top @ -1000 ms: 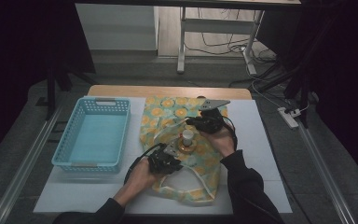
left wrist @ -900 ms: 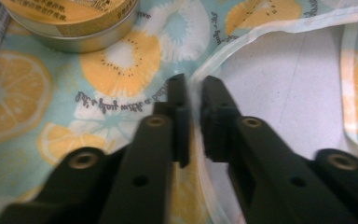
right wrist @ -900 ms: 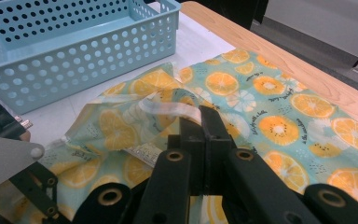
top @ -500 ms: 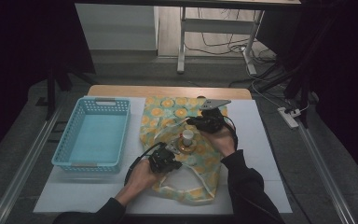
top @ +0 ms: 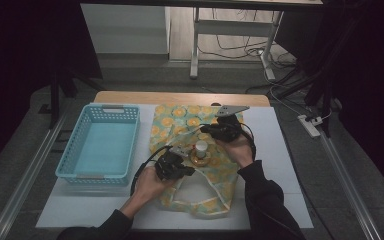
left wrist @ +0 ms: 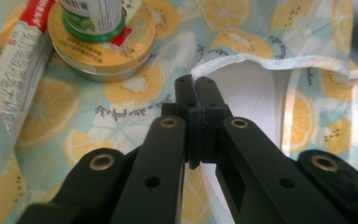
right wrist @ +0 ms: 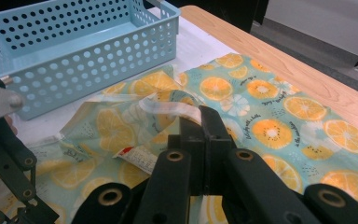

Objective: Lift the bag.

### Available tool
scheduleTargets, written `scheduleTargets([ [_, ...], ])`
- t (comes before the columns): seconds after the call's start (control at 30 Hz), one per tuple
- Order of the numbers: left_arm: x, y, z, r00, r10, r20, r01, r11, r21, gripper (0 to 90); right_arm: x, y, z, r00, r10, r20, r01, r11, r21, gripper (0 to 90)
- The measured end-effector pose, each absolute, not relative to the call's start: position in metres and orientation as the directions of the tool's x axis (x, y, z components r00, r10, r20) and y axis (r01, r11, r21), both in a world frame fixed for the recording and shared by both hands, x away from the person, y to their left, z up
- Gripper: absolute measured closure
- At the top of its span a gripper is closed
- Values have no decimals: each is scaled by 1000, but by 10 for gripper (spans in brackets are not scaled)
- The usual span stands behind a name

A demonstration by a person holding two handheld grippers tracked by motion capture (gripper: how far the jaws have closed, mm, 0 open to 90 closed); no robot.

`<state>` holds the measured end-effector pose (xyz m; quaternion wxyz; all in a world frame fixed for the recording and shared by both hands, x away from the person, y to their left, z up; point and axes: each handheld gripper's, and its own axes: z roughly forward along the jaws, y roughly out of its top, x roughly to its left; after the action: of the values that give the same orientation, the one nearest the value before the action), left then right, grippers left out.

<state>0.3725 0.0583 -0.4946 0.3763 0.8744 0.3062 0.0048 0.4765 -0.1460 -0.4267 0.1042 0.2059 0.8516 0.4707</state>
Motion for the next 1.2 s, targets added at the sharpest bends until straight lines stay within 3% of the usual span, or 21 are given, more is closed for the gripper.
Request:
scheduleTargets([
  [0.7, 384, 81, -445, 812, 531, -242, 512, -450, 732, 900, 469, -146, -410, -905, 424, 42, 255, 460, 851, 894],
  [1.2, 397, 95, -408, 819, 525, -234, 488, -421, 764, 900, 458, -145, -383, -911, 413, 0, 220, 485, 847, 894],
])
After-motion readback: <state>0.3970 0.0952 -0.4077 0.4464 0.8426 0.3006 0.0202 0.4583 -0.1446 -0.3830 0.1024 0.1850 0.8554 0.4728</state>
